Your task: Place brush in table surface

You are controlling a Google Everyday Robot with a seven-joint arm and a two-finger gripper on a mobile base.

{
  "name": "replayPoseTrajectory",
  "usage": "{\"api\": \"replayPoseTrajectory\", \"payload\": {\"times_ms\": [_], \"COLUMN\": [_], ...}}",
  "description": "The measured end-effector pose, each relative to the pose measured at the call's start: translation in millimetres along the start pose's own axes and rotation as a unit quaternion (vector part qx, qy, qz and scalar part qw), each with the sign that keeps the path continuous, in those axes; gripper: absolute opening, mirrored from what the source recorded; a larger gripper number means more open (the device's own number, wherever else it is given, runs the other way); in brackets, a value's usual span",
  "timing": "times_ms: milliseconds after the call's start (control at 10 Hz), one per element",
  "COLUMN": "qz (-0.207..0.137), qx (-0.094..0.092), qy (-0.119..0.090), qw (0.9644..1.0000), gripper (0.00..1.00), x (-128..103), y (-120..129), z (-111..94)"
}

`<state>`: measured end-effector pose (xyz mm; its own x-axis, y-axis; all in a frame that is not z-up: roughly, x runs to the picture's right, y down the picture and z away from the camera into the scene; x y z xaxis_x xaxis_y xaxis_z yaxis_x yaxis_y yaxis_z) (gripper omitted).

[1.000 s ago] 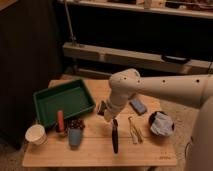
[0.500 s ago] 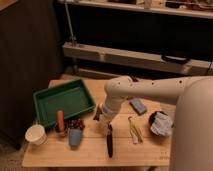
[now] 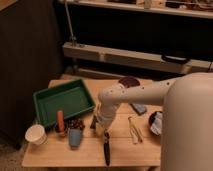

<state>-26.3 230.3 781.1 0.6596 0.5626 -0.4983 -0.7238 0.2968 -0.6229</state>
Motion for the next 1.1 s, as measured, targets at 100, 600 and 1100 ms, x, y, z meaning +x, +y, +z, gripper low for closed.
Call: {"api": "replayPoseTrajectory", "payload": {"times_ms": [100,600,1100], "qz": [-0.001,-0.005,-0.004], "qx": [0.001,0.013,0.021], "qy": [0.001,-0.035,-0.072], "qw": [1.0000,0.9993,0.9971], "gripper": [0.02,0.50,0.80], "x": [2,-5,-11], "y": [2,0,-2], "z": [8,16,8]}}
